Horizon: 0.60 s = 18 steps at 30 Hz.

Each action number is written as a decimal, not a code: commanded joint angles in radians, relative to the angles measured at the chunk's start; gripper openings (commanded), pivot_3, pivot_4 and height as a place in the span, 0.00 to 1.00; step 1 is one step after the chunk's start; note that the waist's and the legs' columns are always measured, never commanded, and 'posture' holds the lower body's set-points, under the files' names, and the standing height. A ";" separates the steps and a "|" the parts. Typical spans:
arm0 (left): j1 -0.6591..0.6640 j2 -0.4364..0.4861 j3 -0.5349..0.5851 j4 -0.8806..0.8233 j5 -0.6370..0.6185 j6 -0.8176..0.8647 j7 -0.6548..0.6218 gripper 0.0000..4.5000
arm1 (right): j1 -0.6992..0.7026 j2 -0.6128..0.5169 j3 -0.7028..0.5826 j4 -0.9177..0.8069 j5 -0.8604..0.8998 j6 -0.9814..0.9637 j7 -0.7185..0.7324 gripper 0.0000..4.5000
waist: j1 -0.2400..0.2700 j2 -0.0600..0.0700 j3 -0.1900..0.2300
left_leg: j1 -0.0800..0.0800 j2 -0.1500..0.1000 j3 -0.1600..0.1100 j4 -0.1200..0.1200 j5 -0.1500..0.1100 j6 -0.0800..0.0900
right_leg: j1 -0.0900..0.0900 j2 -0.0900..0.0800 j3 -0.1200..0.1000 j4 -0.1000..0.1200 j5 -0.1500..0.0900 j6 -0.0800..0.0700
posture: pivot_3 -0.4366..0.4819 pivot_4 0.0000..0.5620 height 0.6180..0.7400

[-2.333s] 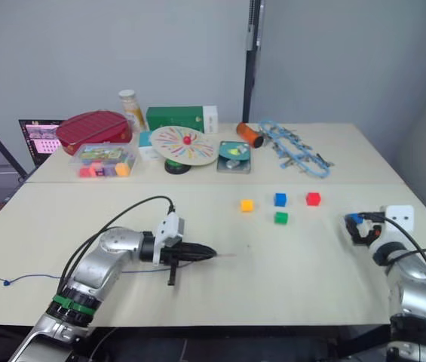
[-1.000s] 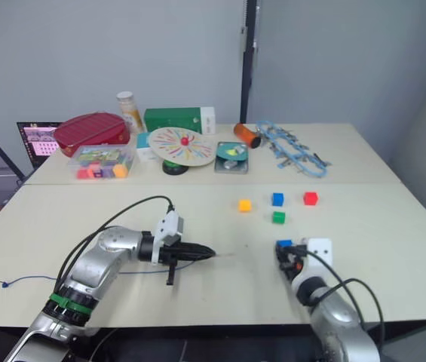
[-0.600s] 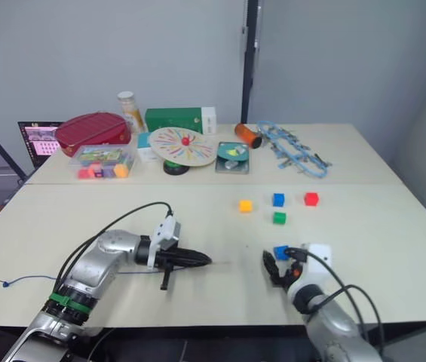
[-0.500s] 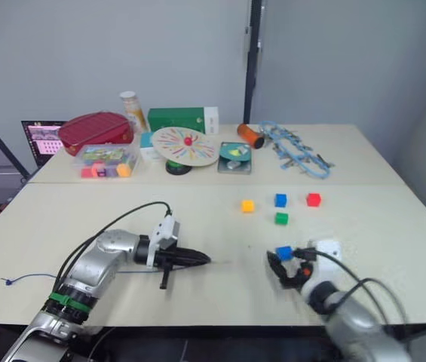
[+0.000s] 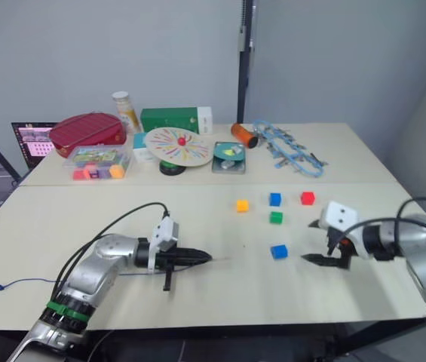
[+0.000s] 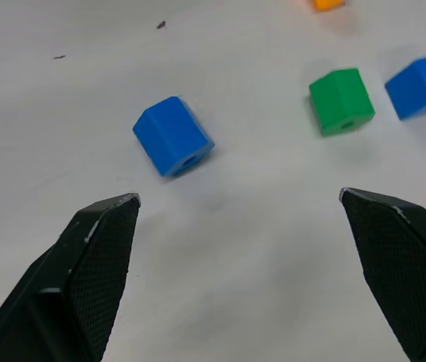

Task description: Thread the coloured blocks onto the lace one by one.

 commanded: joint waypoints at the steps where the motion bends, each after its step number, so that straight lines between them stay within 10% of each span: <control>1: 0.008 0.008 0.018 -0.055 -0.005 0.008 0.026 0.00 | -0.112 0.056 0.055 0.115 -0.045 -0.073 0.091 1.00 | 0.001 0.000 0.000 | 0.000 0.000 0.000 0.000 0.000 0.000 | 0.000 0.000 0.000 0.000 0.000 0.000 | 0.48 0.27 1.00; 18: 0.099 0.050 0.038 -0.178 -0.013 0.060 0.111 0.00 | -0.247 0.205 0.141 0.422 -0.176 -0.191 0.239 1.00 | 0.013 0.000 0.000 | -0.004 -0.001 -0.001 0.000 0.002 -0.008 | -0.007 0.000 0.001 0.003 0.001 -0.001 | 0.48 0.27 1.00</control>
